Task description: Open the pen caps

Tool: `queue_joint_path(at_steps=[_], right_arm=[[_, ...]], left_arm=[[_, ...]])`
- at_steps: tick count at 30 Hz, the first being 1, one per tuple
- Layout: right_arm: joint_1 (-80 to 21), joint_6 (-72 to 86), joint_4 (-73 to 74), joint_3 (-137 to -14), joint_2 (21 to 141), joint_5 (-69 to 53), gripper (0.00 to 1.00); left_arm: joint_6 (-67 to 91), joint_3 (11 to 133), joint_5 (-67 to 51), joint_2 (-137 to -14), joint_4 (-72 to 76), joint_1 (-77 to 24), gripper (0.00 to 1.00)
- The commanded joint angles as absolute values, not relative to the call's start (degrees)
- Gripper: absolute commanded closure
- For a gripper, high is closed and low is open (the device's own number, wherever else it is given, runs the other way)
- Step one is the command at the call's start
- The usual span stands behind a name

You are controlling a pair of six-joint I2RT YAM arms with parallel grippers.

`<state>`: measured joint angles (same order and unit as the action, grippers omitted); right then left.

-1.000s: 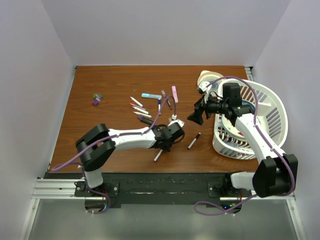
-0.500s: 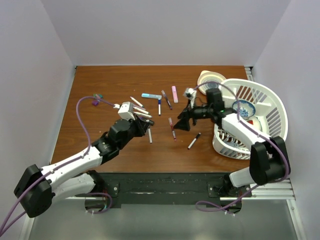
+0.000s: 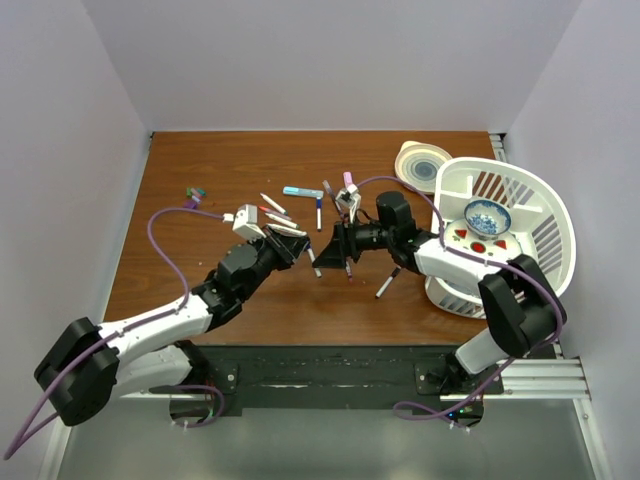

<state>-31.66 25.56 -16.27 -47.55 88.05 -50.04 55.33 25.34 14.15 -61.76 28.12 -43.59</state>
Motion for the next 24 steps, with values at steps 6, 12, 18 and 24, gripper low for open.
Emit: queue_joint_path(at_steps=[6, 12, 18, 24], right_arm=[[-33.92, 29.97, -20.83, -48.25, 89.91, -49.66, 0.67], [-35.85, 28.74, -18.55, -49.75, 92.28, -52.90, 1.00], [-41.30, 24.96, -13.45, -52.03, 95.01, -54.31, 1.00], [-42.54, 23.29, -10.99, -53.35, 96.94, -54.49, 1.00]], left_arm=[[57.39, 24.79, 13.01, -63.63, 36.65, -43.51, 1.00], [57.13, 26.36, 20.63, -60.83, 31.67, -43.42, 1.00], [58.45, 29.08, 37.79, -55.38, 23.57, -36.84, 1.00], [58.45, 30.85, 33.93, -54.06, 19.78, -25.85, 1.00]])
